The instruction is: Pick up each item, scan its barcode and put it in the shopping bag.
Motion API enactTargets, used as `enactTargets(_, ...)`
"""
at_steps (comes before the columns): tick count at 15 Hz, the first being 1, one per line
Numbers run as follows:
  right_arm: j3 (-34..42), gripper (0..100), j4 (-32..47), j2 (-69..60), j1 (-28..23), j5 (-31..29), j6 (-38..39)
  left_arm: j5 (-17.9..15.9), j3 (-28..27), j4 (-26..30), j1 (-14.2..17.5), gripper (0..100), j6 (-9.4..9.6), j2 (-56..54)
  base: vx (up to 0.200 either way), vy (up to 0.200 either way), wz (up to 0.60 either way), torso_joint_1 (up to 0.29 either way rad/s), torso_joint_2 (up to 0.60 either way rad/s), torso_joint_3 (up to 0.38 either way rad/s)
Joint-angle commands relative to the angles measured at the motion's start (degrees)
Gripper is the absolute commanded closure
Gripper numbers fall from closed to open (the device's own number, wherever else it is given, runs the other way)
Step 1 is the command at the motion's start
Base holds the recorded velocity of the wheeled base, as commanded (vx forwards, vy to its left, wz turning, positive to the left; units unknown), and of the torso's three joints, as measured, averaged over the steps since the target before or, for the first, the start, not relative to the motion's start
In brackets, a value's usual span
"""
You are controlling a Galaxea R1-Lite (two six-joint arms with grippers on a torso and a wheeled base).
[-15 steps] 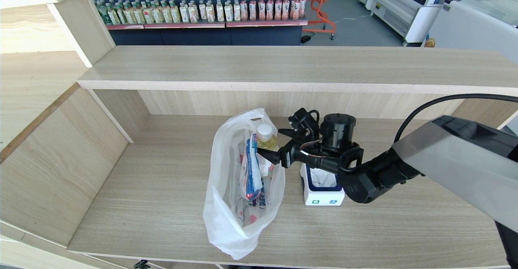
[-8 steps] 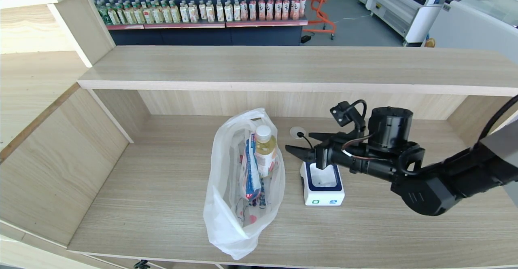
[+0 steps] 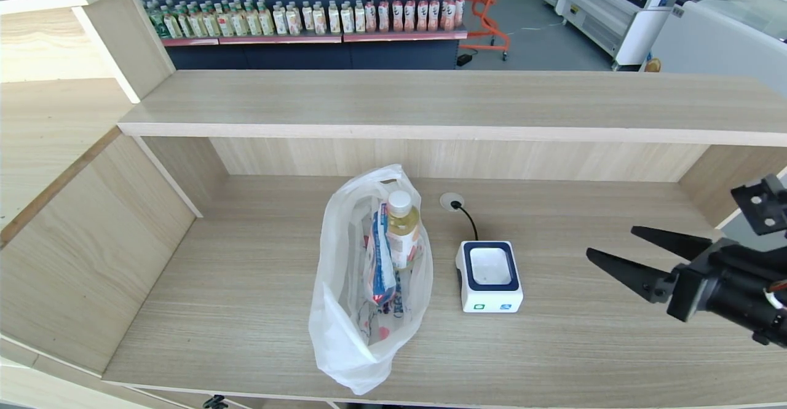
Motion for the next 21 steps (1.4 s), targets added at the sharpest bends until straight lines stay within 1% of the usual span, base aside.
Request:
enactTargets(1,15.73,0,8.24,-29.06,-10.42,-5.94,-2.30,0.01,0.00,0.01,0.00,0,0.00,-0.02,0.000,0.000,0.00,0.000,0.00,0.000)
enactTargets(2,17.58,0,13.69,-37.49,-10.42,-11.21,-1.77,0.01,0.00,0.01,0.00,0,0.00,-0.02,0.000,0.000,0.00,0.000,0.00,0.000)
enactTargets(3,17.58,0,21.16,-45.05,-9.37,-15.34,-1.59,0.01,0.00,0.01,0.00,0,0.00,-0.02,0.000,0.000,0.00,0.000,0.00,0.000)
enactTargets(4,17.58,0,25.73,-49.01,-8.14,-16.84,-1.59,0.01,0.00,0.01,0.00,0,0.00,-0.02,0.000,0.000,0.00,0.000,0.00,0.000)
enactTargets(5,17.58,0,34.08,-57.01,-7.87,-18.24,-1.51,0.01,0.00,0.01,0.00,0,0.00,-0.02,0.000,0.000,0.00,0.000,0.00,0.000)
enactTargets(6,17.58,0,44.01,-65.18,-8.49,-20.09,-1.42,0.01,0.00,0.01,0.00,0,0.00,-0.02,0.000,0.000,0.00,0.000,0.00,0.000)
enactTargets(7,17.58,0,49.37,-71.16,-9.28,-21.58,-0.72,0.01,0.00,0.01,0.00,0,0.00,-0.02,0.000,0.000,0.00,0.000,0.00,0.000)
enactTargets(8,17.58,0,48.49,-73.70,-8.49,-20.97,-0.63,0.01,0.00,0.01,0.00,0,0.00,-0.02,0.000,0.000,0.00,0.000,0.00,0.000)
enactTargets(10,17.58,0,48.58,-73.70,-8.49,-21.06,0.78,0.01,0.00,0.01,0.00,0,0.00,-0.02,0.000,0.000,0.00,0.000,0.00,0.000)
enactTargets(15,17.58,0,48.58,-73.70,-8.49,-21.06,0.43,0.01,0.00,0.01,0.00,0,0.00,-0.02,0.000,0.000,0.00,0.000,0.00,0.000)
enactTargets(16,17.58,100,48.67,-73.70,-8.49,-21.06,0.34,0.01,0.00,0.01,0.00,0,0.00,-0.02,0.000,0.000,0.00,0.000,0.00,0.000)
enactTargets(21,17.58,100,48.67,-73.70,-8.49,-21.14,1.39,0.01,0.00,0.01,0.00,0,0.00,-0.02,0.000,0.000,0.00,0.000,0.00,0.000)
